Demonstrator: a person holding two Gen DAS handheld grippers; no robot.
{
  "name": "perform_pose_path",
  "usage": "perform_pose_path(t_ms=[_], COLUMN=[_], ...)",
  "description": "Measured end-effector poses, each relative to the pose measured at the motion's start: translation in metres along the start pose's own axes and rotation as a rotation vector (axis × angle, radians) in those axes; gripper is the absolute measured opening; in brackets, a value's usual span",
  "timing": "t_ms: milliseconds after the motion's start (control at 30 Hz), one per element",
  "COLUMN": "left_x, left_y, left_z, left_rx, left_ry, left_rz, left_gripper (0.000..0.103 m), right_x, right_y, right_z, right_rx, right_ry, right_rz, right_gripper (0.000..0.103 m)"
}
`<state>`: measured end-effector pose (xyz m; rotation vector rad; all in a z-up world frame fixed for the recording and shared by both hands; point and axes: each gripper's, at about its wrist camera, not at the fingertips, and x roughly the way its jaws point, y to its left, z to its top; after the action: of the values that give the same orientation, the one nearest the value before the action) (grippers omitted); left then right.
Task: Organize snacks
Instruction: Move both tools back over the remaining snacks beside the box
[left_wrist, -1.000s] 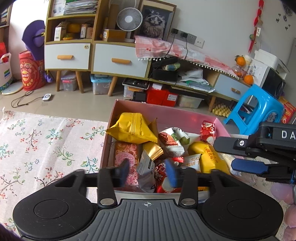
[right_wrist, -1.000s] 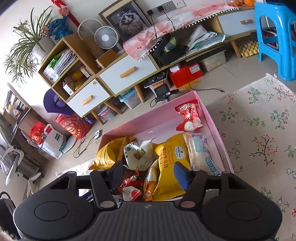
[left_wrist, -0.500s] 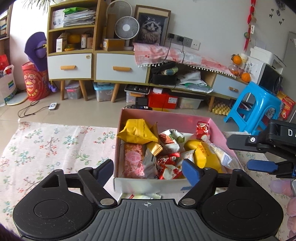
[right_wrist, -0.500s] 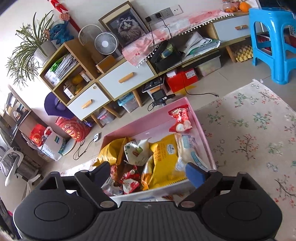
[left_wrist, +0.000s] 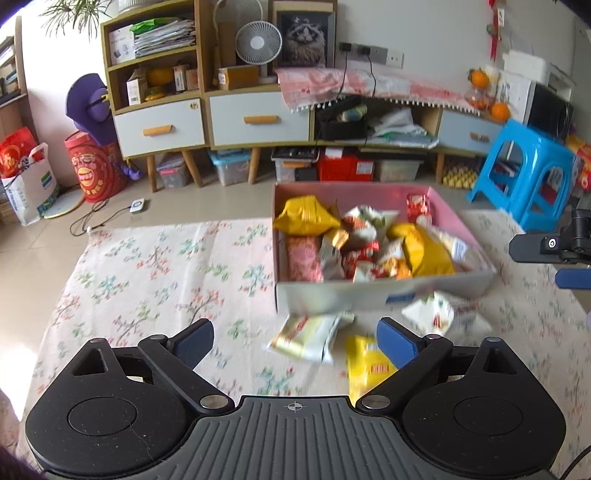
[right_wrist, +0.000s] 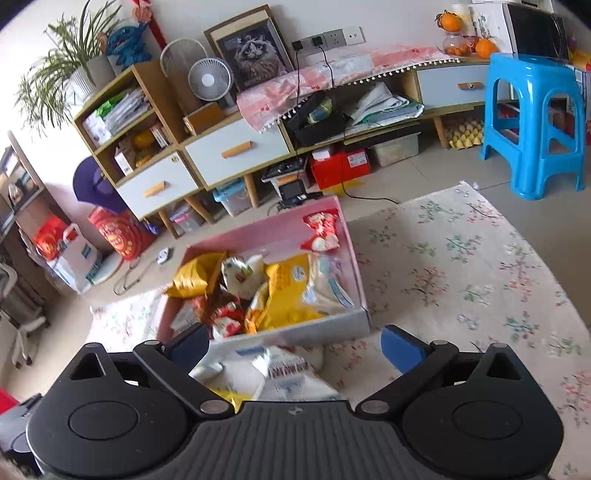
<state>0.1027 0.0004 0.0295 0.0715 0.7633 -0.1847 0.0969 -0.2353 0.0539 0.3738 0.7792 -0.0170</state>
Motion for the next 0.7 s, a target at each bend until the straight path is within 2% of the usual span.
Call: perform_pose_path(t_ms=[267,700], left_x=[-0.007,0.008], left_y=[-0.003,0.003], left_z=[-0.02,-0.05], left_rx=[0.016,0.001], left_ry=[0.083,0.173], left_rz=[-0.008,-0.045], left_gripper=[0.097,0.097], right_x=[-0.002,0.02], right_y=[-0.001,0.008], right_z=[-0.024,-0.06], right_rx=[-0.049,-0.224], right_ry=[0.088,0.212], right_rz=[-0.097,-0.161], right_gripper=[0.092,0.092])
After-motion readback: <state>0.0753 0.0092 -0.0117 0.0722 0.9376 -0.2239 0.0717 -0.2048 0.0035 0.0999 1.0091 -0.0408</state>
